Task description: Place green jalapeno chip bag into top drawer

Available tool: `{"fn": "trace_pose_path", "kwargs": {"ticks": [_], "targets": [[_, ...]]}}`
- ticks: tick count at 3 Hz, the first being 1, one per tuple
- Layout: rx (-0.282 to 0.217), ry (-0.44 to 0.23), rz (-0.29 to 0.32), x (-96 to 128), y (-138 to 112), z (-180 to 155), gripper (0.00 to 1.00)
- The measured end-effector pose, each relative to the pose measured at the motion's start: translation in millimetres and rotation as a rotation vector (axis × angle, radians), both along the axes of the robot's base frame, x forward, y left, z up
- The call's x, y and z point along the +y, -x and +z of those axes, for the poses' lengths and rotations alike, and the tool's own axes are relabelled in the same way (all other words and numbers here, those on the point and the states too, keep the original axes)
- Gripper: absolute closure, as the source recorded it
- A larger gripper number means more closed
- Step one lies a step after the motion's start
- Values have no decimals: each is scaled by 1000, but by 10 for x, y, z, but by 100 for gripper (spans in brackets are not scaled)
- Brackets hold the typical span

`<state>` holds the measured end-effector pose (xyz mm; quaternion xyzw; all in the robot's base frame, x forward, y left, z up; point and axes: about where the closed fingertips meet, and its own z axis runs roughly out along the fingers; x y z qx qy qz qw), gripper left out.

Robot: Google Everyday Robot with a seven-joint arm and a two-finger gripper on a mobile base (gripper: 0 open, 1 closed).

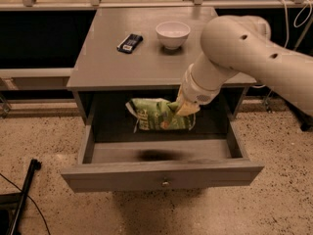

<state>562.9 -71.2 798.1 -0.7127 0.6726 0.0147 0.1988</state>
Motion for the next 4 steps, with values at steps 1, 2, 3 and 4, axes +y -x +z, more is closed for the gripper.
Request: {"fn": "trace_pose_path", "kwargs": {"ticks": [1,2,3,4], "targets": [[40,2,-42,-112,-58,-391,86],[29,-34,-63,-137,-119,-557,62],[26,-39,-66,-141,-129,-576,40],[26,-39,-66,-141,-129,-576,8]]}}
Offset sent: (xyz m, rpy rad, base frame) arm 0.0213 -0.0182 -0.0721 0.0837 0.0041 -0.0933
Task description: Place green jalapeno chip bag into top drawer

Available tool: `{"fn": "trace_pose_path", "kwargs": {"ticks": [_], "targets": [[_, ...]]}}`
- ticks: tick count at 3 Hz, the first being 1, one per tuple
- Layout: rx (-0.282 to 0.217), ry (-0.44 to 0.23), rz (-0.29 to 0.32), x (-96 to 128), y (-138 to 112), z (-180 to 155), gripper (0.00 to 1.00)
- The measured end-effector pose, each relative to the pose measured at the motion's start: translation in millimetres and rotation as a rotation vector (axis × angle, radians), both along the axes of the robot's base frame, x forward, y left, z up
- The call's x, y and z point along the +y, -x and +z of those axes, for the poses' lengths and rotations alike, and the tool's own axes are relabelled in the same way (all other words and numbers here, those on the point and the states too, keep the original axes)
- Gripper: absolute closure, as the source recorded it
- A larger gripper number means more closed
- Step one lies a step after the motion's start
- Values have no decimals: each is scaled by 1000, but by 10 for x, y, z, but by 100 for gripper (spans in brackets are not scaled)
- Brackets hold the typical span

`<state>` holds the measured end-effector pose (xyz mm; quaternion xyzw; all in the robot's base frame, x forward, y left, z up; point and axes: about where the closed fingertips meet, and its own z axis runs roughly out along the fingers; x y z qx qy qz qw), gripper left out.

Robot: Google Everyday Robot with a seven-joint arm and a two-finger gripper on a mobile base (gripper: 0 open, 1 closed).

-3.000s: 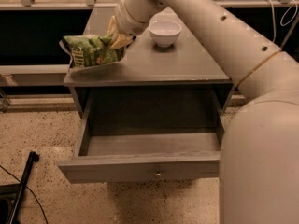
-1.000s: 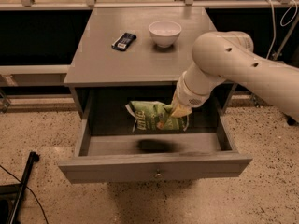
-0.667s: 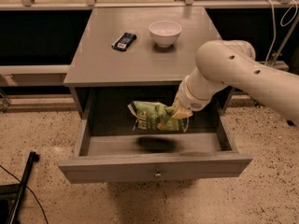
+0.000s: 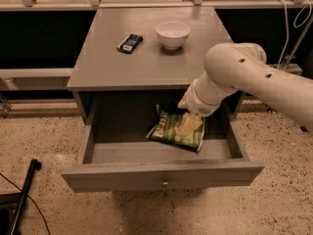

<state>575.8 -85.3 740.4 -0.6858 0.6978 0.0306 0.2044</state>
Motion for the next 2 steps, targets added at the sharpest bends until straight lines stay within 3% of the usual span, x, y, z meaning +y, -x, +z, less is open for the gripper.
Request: {"fn": "trace_pose_path", "kwargs": {"ticks": [1,2], "targets": [[0,0,0,0,0,0,0],[0,0,0,0,0,0,0]]}}
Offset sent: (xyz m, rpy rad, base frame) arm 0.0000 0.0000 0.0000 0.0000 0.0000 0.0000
